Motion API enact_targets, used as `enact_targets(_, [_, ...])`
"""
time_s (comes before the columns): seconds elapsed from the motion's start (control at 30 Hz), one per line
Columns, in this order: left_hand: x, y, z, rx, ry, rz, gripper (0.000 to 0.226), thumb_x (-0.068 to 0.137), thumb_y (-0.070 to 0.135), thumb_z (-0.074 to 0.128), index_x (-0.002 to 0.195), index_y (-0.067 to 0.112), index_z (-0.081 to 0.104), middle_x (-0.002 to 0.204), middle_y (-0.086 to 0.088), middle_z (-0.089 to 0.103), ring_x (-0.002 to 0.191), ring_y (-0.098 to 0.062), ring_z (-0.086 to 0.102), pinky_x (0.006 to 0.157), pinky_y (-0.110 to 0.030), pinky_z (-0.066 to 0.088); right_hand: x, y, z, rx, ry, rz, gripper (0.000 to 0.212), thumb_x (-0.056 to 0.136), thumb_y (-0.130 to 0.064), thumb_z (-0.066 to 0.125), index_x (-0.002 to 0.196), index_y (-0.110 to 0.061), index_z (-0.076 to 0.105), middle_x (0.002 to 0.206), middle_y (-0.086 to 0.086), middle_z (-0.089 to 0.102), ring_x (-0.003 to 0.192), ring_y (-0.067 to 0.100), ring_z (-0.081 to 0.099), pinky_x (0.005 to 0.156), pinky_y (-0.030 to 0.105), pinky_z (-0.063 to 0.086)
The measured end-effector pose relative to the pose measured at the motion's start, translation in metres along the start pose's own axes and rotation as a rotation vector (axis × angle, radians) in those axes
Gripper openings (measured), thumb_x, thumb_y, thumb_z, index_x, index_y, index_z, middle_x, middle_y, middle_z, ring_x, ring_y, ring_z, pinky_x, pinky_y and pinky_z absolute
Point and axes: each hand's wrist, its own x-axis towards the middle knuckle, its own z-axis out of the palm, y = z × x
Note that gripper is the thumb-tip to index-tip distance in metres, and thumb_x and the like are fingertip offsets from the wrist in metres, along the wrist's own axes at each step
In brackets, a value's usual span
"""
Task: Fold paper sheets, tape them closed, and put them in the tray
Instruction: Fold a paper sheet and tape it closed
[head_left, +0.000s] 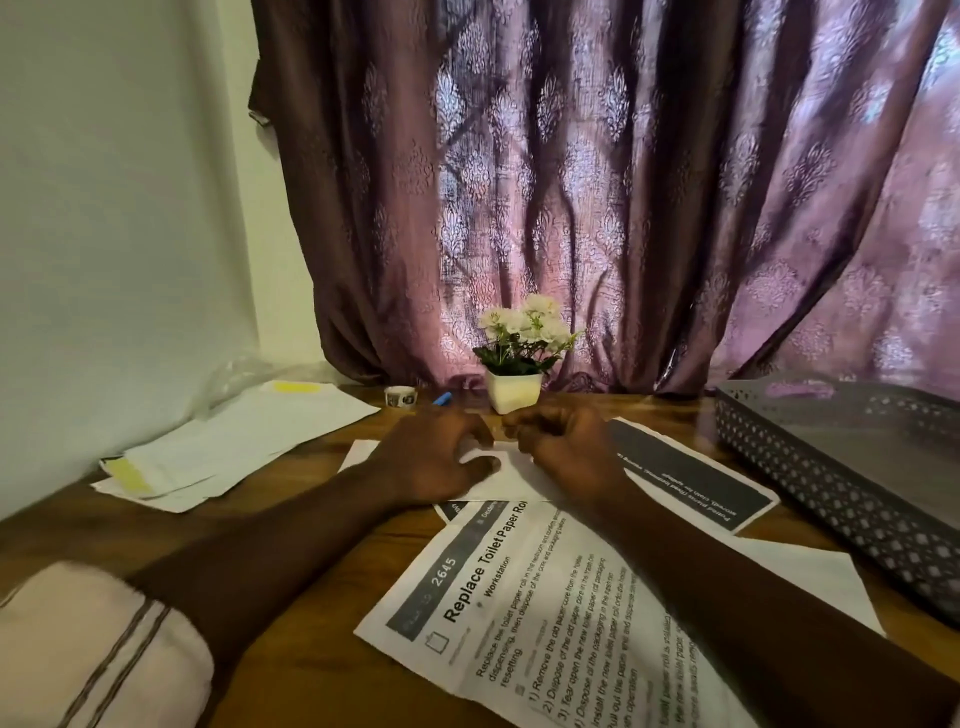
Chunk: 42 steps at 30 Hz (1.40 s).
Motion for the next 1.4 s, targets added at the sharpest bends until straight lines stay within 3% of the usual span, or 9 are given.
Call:
enact_targets(0.1, [-0.003, 0.0, 0.007, 0.01, 0.033, 0.046, 0.035, 0.09, 0.054, 0.064, 0.115, 0.031, 0.071, 0.122, 0.01, 0.067, 0.114, -0.011, 0.057, 0.095, -0.03, 0.044, 0.002, 0.002, 0.0, 0.048, 0.02, 0.036, 0.016, 0.09, -0.007, 0.073, 0.083, -0.018, 0.081, 0.075, -0.005, 0.077, 0.063, -0.002, 0.065, 0.064, 0.019, 0.046])
enact_targets(0.33, [-0.001, -0.006, 0.012, -0.126, 0.063, 0.088, 0.027, 0.09, 0.045, 0.068, 0.111, 0.028, 0.073, 0.113, 0.011, 0.071, 0.106, -0.007, 0.061, 0.096, -0.033, 0.051, 0.003, 0.001, -0.008, 0.061, 0.014, 0.016, 0.03, 0.08, 0.024, 0.06, 0.098, 0.003, 0.071, 0.075, 0.014, 0.071, 0.061, 0.012, 0.063, 0.062, 0.022, 0.051])
enact_targets(0.53, [0.001, -0.008, 0.016, -0.144, 0.017, 0.087, 0.028, 0.093, 0.046, 0.066, 0.114, 0.029, 0.071, 0.114, 0.011, 0.07, 0.107, -0.008, 0.061, 0.094, -0.036, 0.052, 0.0, -0.002, -0.008, 0.011, 0.024, -0.021, 0.035, 0.084, 0.018, 0.061, 0.107, -0.006, 0.071, 0.079, 0.011, 0.073, 0.065, 0.004, 0.066, 0.064, 0.017, 0.052])
enact_targets(0.73, [0.004, -0.012, 0.017, -0.171, -0.02, 0.099, 0.028, 0.093, 0.046, 0.064, 0.114, 0.03, 0.071, 0.114, 0.013, 0.067, 0.108, -0.007, 0.059, 0.096, -0.039, 0.052, 0.003, -0.003, -0.019, -0.033, 0.068, -0.016, 0.004, 0.086, 0.002, 0.076, 0.087, -0.001, 0.075, 0.079, 0.008, 0.075, 0.058, 0.002, 0.062, 0.056, 0.015, 0.048])
enact_targets(0.87, [0.004, -0.015, 0.017, -0.18, -0.035, 0.103, 0.028, 0.093, 0.048, 0.063, 0.115, 0.031, 0.07, 0.116, 0.012, 0.066, 0.109, -0.007, 0.058, 0.097, -0.04, 0.052, 0.009, 0.0, -0.031, -0.038, 0.094, 0.014, 0.019, 0.09, 0.002, 0.072, 0.085, -0.016, 0.077, 0.074, 0.001, 0.075, 0.061, 0.012, 0.06, 0.053, 0.019, 0.048])
enact_targets(1.07, [0.004, -0.013, 0.018, -0.201, -0.029, 0.111, 0.026, 0.094, 0.043, 0.065, 0.115, 0.029, 0.071, 0.113, 0.009, 0.065, 0.108, -0.01, 0.059, 0.096, -0.041, 0.052, 0.008, 0.006, -0.05, -0.058, -0.039, 0.122, 0.02, 0.097, 0.005, 0.062, 0.113, -0.002, 0.071, 0.057, -0.009, 0.067, 0.044, 0.0, 0.051, 0.043, 0.013, 0.04])
enact_targets(1.17, [0.004, -0.013, 0.018, -0.194, -0.026, 0.105, 0.025, 0.094, 0.044, 0.065, 0.114, 0.031, 0.071, 0.112, 0.008, 0.064, 0.107, -0.011, 0.059, 0.096, -0.041, 0.052, 0.012, 0.008, -0.054, -0.205, -0.056, 0.18, 0.026, 0.092, -0.003, 0.073, 0.115, -0.013, 0.069, 0.068, -0.003, 0.07, 0.056, 0.003, 0.061, 0.054, 0.016, 0.05])
enact_targets(1.3, [0.004, -0.013, 0.018, -0.199, -0.032, 0.103, 0.022, 0.094, 0.042, 0.065, 0.112, 0.031, 0.071, 0.113, 0.008, 0.064, 0.108, -0.011, 0.058, 0.096, -0.041, 0.051, 0.023, 0.019, -0.052, -0.498, -0.007, 0.132, 0.016, 0.078, -0.025, 0.089, 0.086, -0.018, 0.077, 0.077, -0.003, 0.077, 0.069, 0.007, 0.065, 0.074, 0.032, 0.057])
enact_targets(1.4, [0.004, -0.013, 0.018, -0.193, -0.043, 0.105, 0.023, 0.094, 0.043, 0.065, 0.113, 0.031, 0.071, 0.114, 0.007, 0.063, 0.109, -0.012, 0.057, 0.097, -0.041, 0.051, 0.023, 0.02, -0.047, -0.534, 0.034, 0.113, 0.014, 0.074, -0.026, 0.092, 0.076, -0.022, 0.079, 0.073, -0.007, 0.076, 0.065, 0.003, 0.062, 0.073, 0.029, 0.053])
